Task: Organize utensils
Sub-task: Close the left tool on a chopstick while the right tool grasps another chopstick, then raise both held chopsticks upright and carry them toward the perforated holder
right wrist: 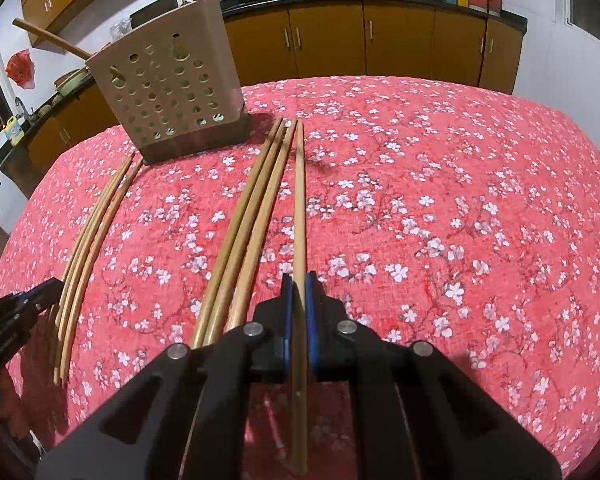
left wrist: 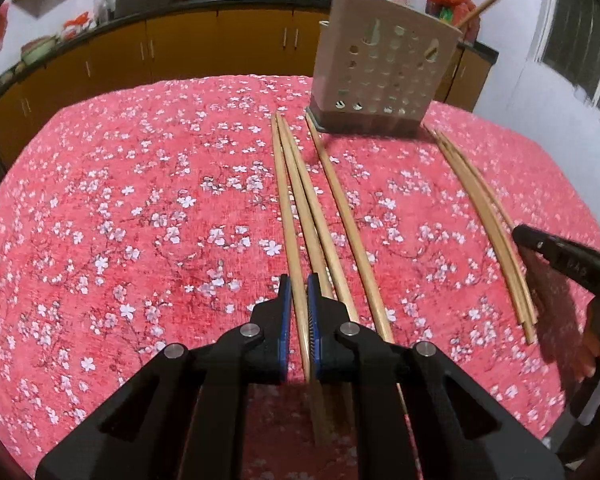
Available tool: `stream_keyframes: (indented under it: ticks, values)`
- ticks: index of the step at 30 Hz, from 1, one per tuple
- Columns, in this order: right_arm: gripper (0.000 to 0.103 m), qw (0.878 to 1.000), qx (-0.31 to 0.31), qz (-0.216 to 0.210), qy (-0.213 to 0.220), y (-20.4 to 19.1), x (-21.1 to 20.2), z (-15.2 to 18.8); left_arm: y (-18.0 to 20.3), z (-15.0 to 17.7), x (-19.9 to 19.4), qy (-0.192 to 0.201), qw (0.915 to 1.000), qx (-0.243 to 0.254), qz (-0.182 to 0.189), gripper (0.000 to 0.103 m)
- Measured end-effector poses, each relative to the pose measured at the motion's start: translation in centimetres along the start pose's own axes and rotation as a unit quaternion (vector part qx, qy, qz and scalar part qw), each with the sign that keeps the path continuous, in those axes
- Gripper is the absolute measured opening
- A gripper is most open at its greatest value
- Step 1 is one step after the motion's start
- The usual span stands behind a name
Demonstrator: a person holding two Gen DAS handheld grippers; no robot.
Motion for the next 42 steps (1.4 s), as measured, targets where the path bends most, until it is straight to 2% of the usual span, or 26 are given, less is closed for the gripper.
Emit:
stream_keyframes:
  ticks: [9,14,19,34,42]
  values:
    - [0.008,1.0,-0.001,-0.002,0.005,0.2,-0.3,0.3,-0.9,-0.9,0.7,0.001,0.9998,-0.007,-0.017,0.008]
    - [0.008,1.0,0.017,0.013,0.012,2.1,0.5,-1.3,-4.1,-2.4,1.7,0.0,0.9984,-0.043,-0.036,0.008]
    - [0.008,0.999,0.029,0.018,0.021,3.2,1.1,-2.0,-5.7,-2.9,1.8,0.005,0.9973,-0.07,-0.022,0.008]
    - [0.008,0.999,0.028,0.02,0.02,3.2,1.1,-2.3,-5.5,-2.5,1.1,0.01,0.9969,-0.077,-0.014,0.008]
    - [0.008,0.999,0.02,0.018,0.018,3.0,0.1,-1.1,-4.9,-1.3,0.2,0.005,0.9985,-0.049,-0.026,0.008]
Point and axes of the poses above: each gripper's, at about its wrist camera, not at the fingertips, and x roughly the way its jaws point, y to its right, z to its underside, the point moved 10 cm from there along x, roughly the way its jaws point, and after that the axes turned 2 degrees about x, right-handed, at the moved point
